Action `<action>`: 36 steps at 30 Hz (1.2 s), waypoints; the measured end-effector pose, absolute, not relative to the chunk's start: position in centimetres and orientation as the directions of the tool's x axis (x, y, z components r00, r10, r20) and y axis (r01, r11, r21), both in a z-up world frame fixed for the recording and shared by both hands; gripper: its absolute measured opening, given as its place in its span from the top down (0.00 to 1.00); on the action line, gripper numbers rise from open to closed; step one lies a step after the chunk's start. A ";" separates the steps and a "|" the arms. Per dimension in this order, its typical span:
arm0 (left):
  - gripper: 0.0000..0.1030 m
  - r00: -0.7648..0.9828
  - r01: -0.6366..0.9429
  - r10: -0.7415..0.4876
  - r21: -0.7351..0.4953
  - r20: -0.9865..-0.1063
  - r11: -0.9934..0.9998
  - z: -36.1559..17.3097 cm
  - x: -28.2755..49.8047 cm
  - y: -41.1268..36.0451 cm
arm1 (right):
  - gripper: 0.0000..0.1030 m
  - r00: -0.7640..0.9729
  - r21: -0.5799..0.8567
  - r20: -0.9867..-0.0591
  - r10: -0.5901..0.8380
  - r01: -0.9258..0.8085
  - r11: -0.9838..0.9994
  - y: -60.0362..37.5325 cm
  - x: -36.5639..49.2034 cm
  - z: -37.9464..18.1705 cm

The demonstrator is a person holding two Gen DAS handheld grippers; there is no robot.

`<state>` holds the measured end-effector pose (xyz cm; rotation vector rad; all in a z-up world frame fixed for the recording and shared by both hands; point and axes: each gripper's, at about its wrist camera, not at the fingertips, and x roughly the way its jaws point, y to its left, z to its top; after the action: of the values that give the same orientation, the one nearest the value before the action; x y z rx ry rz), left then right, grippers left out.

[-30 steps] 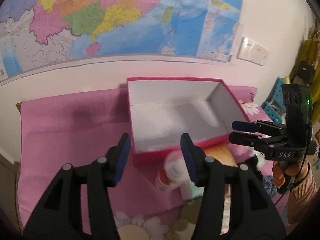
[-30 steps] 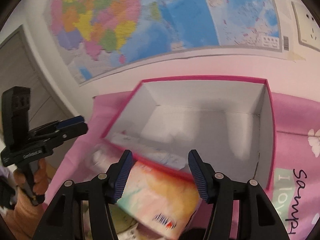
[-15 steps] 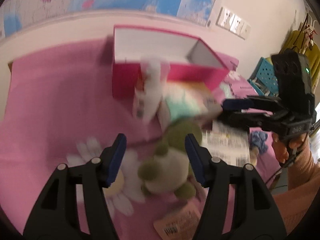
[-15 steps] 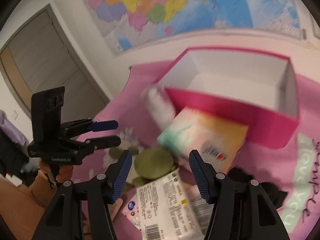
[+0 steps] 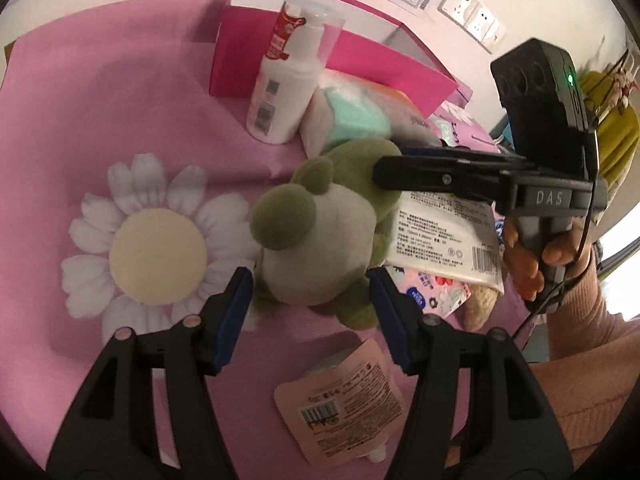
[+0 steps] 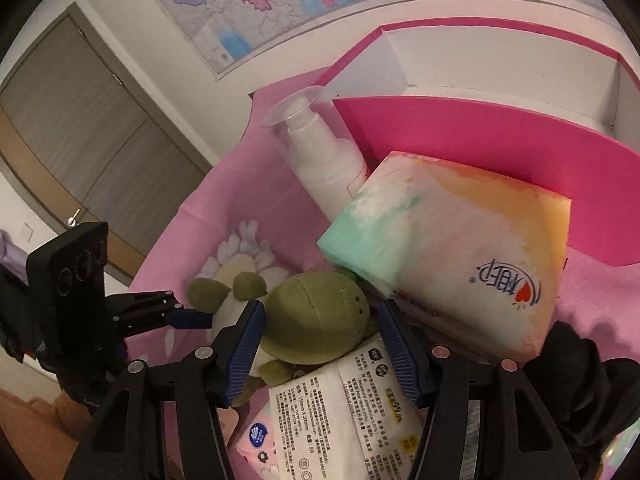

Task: Organize soft objects
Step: 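Lower the left tool to the green plush turtle and grasp it, then lift the turtle with the left tool into the pink box and release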

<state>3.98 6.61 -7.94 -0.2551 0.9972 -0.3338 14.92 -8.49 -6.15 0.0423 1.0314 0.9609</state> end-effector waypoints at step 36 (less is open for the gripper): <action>0.44 0.756 0.283 -0.349 -0.205 -0.554 0.937 8.4 10.4 7.4 | 0.52 0.474 0.363 -0.420 0.774 -0.694 0.622 -11.8 16.5 8.3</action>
<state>10.39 7.38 8.35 -0.1108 0.6255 -0.3456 16.47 -11.79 8.35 0.1497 0.5917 0.9016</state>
